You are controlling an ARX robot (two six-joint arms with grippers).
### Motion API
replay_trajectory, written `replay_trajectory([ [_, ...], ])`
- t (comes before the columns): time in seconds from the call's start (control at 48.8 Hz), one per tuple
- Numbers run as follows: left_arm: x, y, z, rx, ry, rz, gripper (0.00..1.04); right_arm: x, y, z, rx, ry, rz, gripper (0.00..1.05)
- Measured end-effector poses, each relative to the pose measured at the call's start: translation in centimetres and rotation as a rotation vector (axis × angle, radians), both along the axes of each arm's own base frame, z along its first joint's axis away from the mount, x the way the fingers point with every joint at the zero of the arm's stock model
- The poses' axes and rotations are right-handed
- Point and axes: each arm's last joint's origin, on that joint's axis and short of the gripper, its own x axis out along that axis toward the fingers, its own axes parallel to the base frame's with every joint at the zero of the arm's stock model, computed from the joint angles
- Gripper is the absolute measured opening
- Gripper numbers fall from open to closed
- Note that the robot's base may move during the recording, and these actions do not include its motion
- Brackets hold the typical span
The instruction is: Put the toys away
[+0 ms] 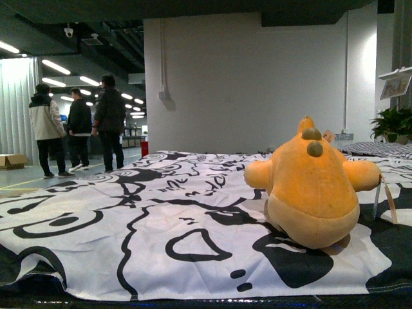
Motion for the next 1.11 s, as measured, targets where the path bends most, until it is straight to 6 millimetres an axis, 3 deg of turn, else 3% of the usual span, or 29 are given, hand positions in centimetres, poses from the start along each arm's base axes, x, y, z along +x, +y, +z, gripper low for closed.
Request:
replay_trajectory([
  [0.102, 0.0, 0.0, 0.0, 0.0, 0.0, 0.0, 0.99, 2.0, 0.1, 2.8, 0.006, -0.059, -0.025, 0.98],
  [0.266, 0.0, 0.0, 0.0, 0.0, 0.0, 0.0, 0.99, 5.7, 2.3, 7.2, -0.014, -0.131, 0.01, 0.98],
  [0.533, 0.0, 0.0, 0.0, 0.0, 0.0, 0.0, 0.99, 12.3, 8.1, 12.9, -0.077, -0.168, 0.038, 0.98],
  [0.738, 0.0, 0.0, 0.0, 0.0, 0.0, 0.0, 0.99, 16.5, 11.7, 13.5, -0.152, -0.134, 0.001, 0.98],
  [1.107, 0.0, 0.0, 0.0, 0.0, 0.0, 0.0, 0.99, 20.6, 13.6, 13.4, -0.226, -0.096, -0.121, 0.98],
])
